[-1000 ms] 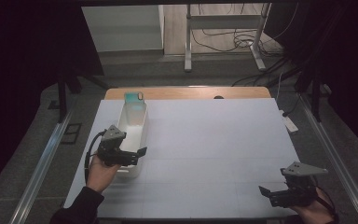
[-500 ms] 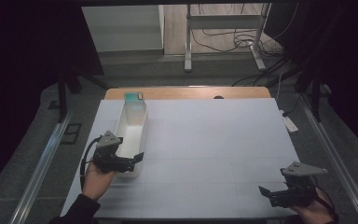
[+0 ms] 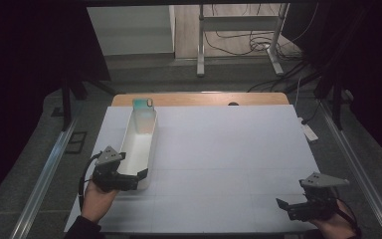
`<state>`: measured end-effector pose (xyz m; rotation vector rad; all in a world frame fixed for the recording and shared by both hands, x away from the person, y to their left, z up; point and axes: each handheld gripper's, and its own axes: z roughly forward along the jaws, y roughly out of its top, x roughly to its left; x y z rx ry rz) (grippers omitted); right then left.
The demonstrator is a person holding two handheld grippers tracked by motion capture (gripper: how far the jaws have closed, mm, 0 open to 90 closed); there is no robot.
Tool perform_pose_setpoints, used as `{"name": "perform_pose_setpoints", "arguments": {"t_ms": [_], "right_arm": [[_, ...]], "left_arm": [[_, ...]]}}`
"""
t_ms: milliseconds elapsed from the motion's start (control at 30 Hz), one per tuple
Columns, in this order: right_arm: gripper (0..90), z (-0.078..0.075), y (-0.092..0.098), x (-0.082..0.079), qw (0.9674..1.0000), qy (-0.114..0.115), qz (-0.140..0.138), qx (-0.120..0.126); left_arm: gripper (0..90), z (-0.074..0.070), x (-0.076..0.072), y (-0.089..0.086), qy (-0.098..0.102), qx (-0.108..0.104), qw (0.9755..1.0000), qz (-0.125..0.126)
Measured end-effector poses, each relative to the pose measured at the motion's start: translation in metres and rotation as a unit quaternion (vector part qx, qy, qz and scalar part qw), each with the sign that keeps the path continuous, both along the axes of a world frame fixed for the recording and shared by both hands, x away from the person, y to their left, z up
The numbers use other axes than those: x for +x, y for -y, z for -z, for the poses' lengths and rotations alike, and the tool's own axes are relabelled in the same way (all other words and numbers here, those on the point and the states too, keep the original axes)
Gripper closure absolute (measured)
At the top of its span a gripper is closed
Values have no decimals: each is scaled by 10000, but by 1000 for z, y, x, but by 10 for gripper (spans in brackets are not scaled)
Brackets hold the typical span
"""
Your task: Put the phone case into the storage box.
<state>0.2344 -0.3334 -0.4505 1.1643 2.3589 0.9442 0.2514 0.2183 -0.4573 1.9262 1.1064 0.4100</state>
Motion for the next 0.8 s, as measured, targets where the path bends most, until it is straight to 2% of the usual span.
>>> {"name": "perform_pose_setpoints", "arguments": {"t_ms": [433,800], "right_arm": [[0,0,0,0,10000,-5,-5,-10],[0,0,0,0,10000,-2,-1,-19]], "left_arm": [[5,2,-19,-9,-39,-92,9999,-93],[5,4,-32,-16,-105,-84,9997,-184]]}}
